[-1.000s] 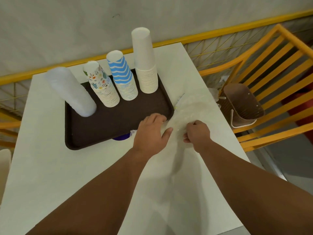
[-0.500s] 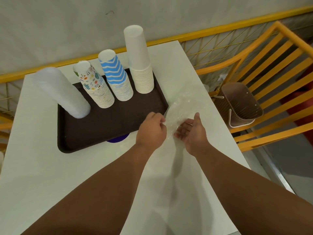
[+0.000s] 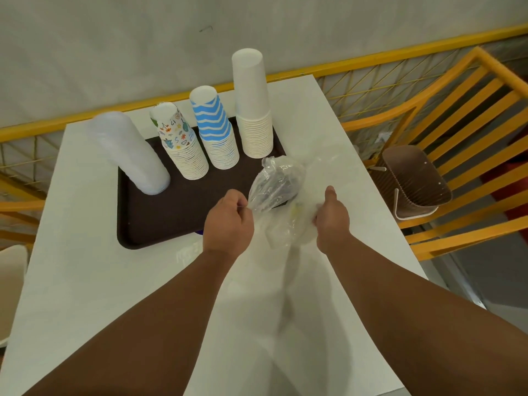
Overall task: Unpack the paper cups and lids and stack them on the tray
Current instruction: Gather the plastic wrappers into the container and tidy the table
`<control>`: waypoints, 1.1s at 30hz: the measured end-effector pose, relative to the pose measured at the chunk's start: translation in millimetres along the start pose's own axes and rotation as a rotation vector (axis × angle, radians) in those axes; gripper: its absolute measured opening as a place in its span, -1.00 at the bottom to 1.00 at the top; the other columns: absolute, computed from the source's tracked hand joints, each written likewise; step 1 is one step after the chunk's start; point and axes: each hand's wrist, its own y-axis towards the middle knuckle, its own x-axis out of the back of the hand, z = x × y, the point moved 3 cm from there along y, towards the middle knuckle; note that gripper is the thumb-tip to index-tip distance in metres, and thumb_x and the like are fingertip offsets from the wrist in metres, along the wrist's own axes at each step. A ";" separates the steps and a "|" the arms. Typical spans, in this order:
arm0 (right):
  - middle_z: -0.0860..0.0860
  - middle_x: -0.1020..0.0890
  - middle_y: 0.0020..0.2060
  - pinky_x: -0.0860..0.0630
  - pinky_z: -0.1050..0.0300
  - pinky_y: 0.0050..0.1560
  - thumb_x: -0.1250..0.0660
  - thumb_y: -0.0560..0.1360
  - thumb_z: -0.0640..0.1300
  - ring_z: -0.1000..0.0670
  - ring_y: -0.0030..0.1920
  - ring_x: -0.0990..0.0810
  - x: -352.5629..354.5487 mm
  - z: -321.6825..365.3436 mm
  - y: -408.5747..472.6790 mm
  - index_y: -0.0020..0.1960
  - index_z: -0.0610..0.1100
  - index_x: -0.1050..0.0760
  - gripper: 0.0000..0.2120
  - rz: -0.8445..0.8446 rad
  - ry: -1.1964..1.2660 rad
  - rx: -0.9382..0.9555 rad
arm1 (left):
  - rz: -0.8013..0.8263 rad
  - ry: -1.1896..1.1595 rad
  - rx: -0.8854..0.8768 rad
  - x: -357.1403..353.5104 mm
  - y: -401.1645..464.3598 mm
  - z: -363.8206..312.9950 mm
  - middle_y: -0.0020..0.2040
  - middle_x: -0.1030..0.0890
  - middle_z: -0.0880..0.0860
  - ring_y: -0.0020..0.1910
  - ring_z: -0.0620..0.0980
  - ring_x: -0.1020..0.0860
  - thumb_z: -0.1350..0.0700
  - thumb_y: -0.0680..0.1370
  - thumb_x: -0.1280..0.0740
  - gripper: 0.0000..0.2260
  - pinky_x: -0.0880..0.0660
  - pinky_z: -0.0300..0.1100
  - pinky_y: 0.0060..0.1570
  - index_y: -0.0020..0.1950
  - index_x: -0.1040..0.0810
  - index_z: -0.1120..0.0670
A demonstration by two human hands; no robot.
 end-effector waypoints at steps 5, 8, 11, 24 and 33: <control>-0.19 -0.54 0.22 -0.44 -0.08 0.19 -0.06 0.60 0.25 -0.22 0.20 -0.52 0.3 -5.8 -5.8 0.32 -0.20 -0.44 -0.42 -0.053 -0.099 0.017 | -0.024 -0.042 0.008 19.1 -6.3 3.2 -0.32 -0.49 0.01 -0.36 -0.08 -0.43 0.26 0.55 -0.25 -0.93 -0.36 -0.24 -0.34 -0.07 -0.44 0.09; -0.16 -0.49 0.29 -0.40 -0.07 0.25 -0.09 0.61 0.22 -0.21 0.26 -0.47 0.8 -11.4 -13.1 0.40 -0.18 -0.38 -0.44 -0.078 -0.129 0.022 | -0.019 -0.081 -0.001 29.2 -11.5 4.3 -0.26 -0.53 0.04 -0.32 -0.07 -0.46 0.25 0.55 -0.25 -0.92 -0.42 -0.19 -0.28 0.00 -0.44 0.10; -0.13 -0.44 0.35 -0.37 -0.08 0.27 -0.13 0.61 0.20 -0.19 0.32 -0.43 4.1 -17.3 -21.6 0.45 -0.14 -0.33 -0.45 -0.096 -0.113 0.032 | -0.004 -0.131 0.017 36.6 -16.3 6.2 -0.16 -0.55 0.02 -0.23 -0.07 -0.51 0.23 0.56 -0.26 -0.87 -0.50 -0.14 -0.17 0.10 -0.45 0.11; 0.01 -0.60 -0.18 -0.44 0.09 -0.12 -0.41 0.46 0.07 0.02 -0.20 -0.52 -10.9 1.6 -87.4 -0.05 -0.06 -0.57 -0.79 0.338 -0.029 0.486 | 0.047 -0.477 0.150 40.8 -28.5 -1.2 -0.02 -0.56 -0.11 -0.06 -0.11 -0.57 0.24 0.57 -0.33 -0.73 -0.51 -0.37 -0.15 0.18 -0.39 -0.05; -0.12 -0.63 -0.12 -0.60 0.03 -0.09 -0.35 0.56 -0.11 -0.07 -0.16 -0.60 -29.6 35.3 -115.5 0.03 -0.18 -0.58 -0.86 0.681 -0.416 0.613 | 0.005 -0.731 0.193 74.2 -22.7 -3.7 0.29 -0.44 -0.04 0.06 -0.07 -0.53 0.31 0.46 -0.40 -0.40 -0.53 -0.12 0.05 0.41 -0.27 -0.03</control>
